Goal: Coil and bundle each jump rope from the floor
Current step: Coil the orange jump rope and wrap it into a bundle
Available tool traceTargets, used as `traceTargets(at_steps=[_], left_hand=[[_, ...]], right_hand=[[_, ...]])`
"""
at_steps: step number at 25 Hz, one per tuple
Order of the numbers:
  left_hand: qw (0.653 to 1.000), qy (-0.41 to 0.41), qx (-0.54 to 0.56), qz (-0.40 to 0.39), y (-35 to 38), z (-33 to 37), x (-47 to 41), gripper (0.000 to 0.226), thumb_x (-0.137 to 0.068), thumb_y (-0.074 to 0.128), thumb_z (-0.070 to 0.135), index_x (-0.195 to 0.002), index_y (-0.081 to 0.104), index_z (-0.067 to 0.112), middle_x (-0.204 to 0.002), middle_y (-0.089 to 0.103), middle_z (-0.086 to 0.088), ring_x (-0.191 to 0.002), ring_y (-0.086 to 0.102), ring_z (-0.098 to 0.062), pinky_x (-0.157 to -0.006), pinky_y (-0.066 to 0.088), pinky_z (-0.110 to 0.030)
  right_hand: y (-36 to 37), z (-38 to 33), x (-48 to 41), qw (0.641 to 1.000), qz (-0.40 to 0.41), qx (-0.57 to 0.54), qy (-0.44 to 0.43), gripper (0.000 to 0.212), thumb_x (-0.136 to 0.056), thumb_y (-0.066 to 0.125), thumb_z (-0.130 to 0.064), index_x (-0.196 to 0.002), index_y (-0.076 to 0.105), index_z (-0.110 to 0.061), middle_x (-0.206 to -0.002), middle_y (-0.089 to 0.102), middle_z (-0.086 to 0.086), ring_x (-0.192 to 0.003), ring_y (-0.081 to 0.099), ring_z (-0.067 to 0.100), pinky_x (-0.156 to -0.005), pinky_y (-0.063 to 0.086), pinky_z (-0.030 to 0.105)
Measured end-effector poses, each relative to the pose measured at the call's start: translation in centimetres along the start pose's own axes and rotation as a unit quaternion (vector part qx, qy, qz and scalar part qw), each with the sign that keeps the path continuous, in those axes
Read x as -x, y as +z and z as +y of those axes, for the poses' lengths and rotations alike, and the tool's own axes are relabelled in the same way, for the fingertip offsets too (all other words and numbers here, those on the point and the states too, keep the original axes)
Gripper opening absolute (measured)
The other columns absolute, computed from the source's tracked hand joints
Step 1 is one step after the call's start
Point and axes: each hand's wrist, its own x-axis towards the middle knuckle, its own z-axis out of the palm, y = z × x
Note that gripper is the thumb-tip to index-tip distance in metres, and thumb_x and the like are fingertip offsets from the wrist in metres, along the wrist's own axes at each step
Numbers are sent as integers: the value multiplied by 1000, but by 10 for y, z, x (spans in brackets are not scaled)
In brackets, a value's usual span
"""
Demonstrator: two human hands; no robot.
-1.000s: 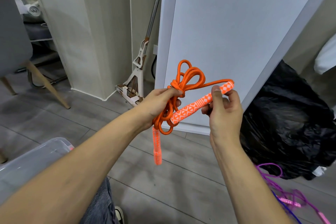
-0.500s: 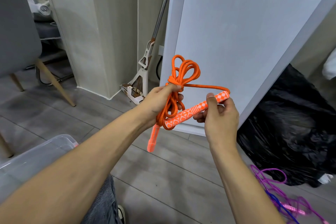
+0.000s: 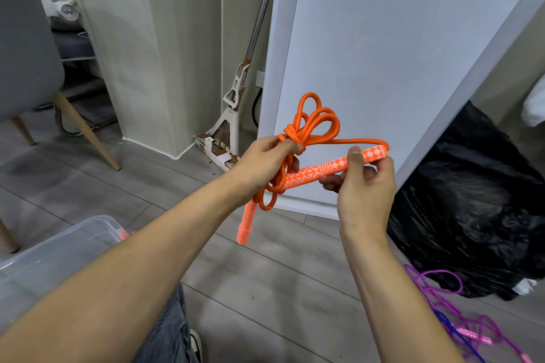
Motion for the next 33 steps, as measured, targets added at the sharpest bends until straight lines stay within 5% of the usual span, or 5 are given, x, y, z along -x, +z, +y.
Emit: traceTargets(at_steps=[6,13,18,21,33], left_hand=[[998,-23,48,43,-3,0,3,22,-94,57,24,-102,68,6,-89,78,-6,-68,60,-24,-49,46,-27],[994,7,107,23,11,5,10,21,-98,55,18,-105,67,2,-95,77,-11,-64,67,-20,-54,53,-27],[997,-22,76,-12,3,7,8,22,-98,54,21,-104,66,4,-93,77,-11,-74,72,-20,-56,54,-27],[998,-42,33,-36,1,8,10,23,-98,52,21,-102,67,5,-84,76,-7,-46,58,-8,-43,42,-19],[991,-10,-53,-119,-3,0,5,23,-95,54,25,-104,66,8,-92,77,-9,-85,52,-32,-62,37,-30]], right_hand=[[8,0,8,999,-40,-5,-7,14,-101,56,-26,-100,49,-13,-80,70,17,-60,74,27,-62,61,40],[10,7,2,956,18,-170,238,15,-101,52,-17,-108,51,-4,-66,57,10,-58,74,29,-52,58,33],[4,4,-8,994,36,48,86,12,-94,49,-32,-88,46,-22,-69,63,6,-58,68,26,-60,55,40],[-5,3,-18,994,35,97,46,14,-84,48,-40,-83,48,-25,-75,56,6,-70,62,34,-64,51,46],[-17,2,-35,981,35,21,189,18,-90,47,-21,-74,53,-17,-53,29,1,-28,25,14,-41,24,20]])
